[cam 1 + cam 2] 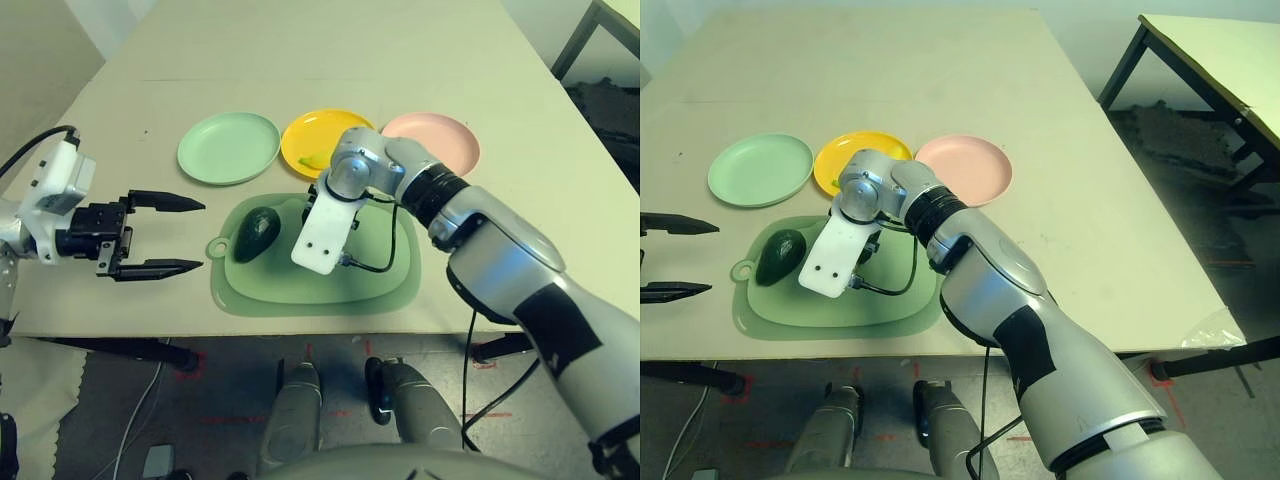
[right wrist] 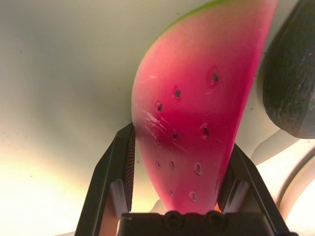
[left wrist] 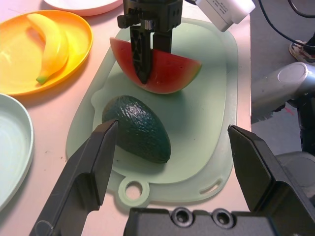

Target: Place the fruits into color-matched plates.

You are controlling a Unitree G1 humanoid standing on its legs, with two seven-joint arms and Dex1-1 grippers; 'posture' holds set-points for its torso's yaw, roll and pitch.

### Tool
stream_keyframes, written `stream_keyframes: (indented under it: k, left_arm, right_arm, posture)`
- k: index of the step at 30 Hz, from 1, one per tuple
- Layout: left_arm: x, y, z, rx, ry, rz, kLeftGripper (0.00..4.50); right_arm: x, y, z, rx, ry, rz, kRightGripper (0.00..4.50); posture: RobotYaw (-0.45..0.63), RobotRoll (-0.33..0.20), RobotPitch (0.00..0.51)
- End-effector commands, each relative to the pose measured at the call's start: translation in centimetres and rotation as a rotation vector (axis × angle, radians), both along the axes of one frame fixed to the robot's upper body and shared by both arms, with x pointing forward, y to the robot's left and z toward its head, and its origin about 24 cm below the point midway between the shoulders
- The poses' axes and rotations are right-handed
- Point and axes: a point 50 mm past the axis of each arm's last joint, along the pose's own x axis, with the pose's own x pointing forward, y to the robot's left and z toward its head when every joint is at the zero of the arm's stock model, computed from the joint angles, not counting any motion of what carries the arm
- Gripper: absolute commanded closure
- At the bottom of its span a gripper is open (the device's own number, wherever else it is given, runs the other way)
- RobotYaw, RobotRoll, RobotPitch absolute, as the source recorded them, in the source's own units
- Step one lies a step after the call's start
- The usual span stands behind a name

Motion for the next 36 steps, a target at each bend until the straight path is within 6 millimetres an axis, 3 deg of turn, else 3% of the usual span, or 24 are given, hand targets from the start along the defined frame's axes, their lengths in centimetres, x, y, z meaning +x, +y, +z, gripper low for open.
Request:
stream_keyframes:
  k: [1, 12, 19, 23, 28, 36]
  left_arm:
    - [0.2, -0.1, -0.5, -0.007, 0.017, 0.002, 0.00]
    - [1.6, -1.0, 0.1, -0.031, -0.015, 0.051, 0.00]
    - [3.3, -2.6, 1.8, -0.025, -0.066, 0.143, 0.00]
    - [3.7, -3.0, 2.2, -0.012, -0.076, 0.177, 0.00]
    - [3.6, -2.5, 2.3, 0.041, -0.098, 0.190, 0.00]
    - [3.2, -2.2, 2.5, 0.038, -0.100, 0.215, 0.00]
  right_arm:
    - [0.5, -1.7, -0.5, -0.054, 0.040, -0.039, 2.29]
    - [3.1, -6.6, 5.5, 0.076, -0.006, -0.251, 2.29]
    - [4.7, -8.5, 7.2, 0.177, -0.097, -0.390, 2.29]
    - [6.0, -10.3, 7.1, 0.213, -0.184, -0.514, 2.29]
    - [7.5, -13.0, 5.8, 0.230, -0.299, -0.680, 2.29]
    - [8.6, -15.4, 4.1, 0.256, -0.404, -0.825, 2.29]
  posture:
    - [0.08, 0.000, 0.196]
    - [0.05, 0.000, 0.189]
    - [0.04, 0.000, 0.186]
    - [0.04, 0.000, 0.187]
    - [0.05, 0.000, 0.190]
    - [0.08, 0.000, 0.202]
